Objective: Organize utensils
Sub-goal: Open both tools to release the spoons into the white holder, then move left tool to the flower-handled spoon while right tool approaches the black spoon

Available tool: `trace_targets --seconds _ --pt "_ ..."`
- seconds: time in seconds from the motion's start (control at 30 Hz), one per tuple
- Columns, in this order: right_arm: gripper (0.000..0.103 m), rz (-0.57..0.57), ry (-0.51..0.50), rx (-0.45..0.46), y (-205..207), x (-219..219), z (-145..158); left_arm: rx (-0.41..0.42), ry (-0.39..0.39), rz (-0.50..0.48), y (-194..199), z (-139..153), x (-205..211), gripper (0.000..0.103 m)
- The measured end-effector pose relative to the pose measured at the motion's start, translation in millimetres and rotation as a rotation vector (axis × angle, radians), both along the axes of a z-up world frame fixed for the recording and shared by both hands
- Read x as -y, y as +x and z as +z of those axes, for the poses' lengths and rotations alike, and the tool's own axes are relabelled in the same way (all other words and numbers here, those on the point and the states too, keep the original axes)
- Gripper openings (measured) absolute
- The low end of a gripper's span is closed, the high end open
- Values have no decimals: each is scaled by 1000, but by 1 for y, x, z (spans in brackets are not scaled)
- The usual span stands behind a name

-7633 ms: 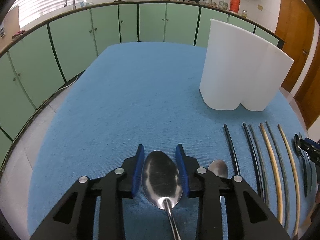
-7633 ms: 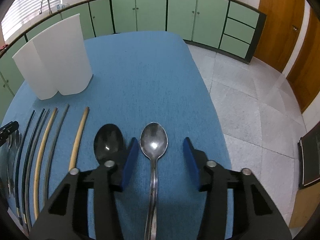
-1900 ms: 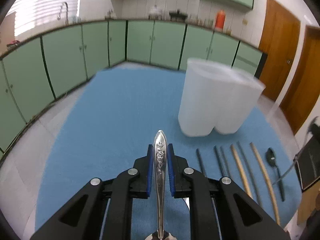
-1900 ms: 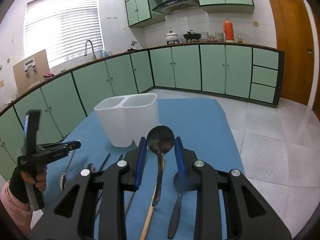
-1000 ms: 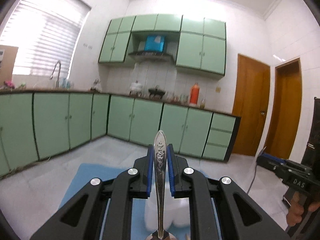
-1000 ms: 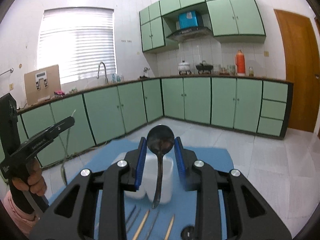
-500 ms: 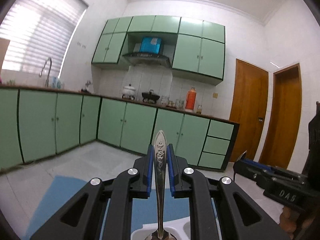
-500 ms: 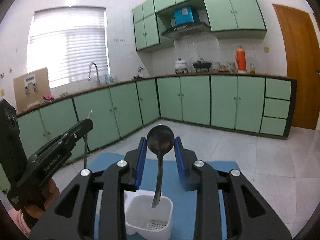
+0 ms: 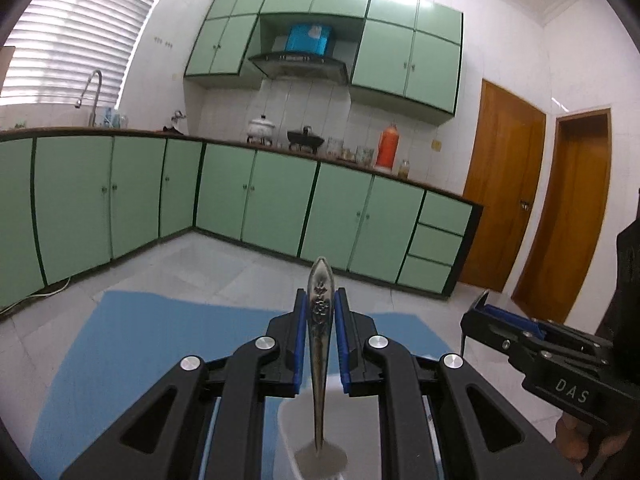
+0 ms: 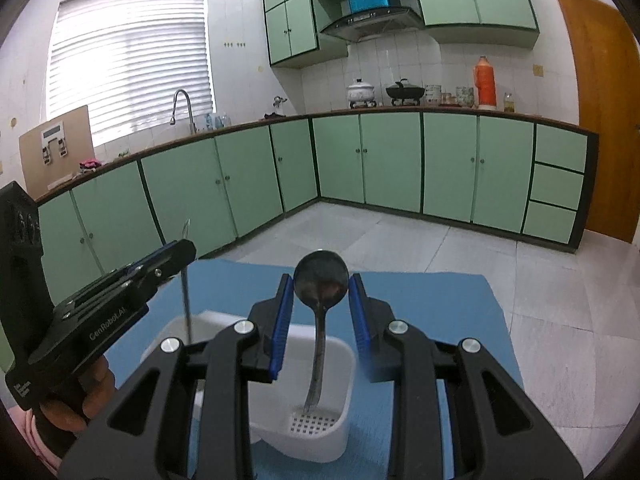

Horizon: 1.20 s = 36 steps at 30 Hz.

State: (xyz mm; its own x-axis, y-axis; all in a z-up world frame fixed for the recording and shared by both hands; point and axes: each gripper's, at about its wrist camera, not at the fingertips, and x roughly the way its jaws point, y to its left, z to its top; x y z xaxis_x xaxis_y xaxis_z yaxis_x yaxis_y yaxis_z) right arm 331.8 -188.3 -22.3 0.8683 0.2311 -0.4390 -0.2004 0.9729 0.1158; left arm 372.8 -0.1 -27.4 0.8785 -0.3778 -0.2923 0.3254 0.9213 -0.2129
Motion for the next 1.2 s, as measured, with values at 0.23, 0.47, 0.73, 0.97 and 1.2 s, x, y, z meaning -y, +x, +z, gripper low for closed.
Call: trace_targets --seconds 0.23,0.47,0.73,0.97,1.2 --pt "28 14 -16 -30 -3 -8 -9 -50 26 -5 -6 -9 -2 14" --pt "40 -10 -1 -10 -14 -2 -6 -63 13 2 -18 -7 -11 35" --pt "49 -19 3 17 -43 5 0 -37 18 39 -46 2 -21 57" --pt "60 -33 -19 42 -92 9 0 9 65 62 -109 7 -28 79" --pt "71 -70 -34 32 -146 23 -11 -41 89 112 -162 -2 -37 91"
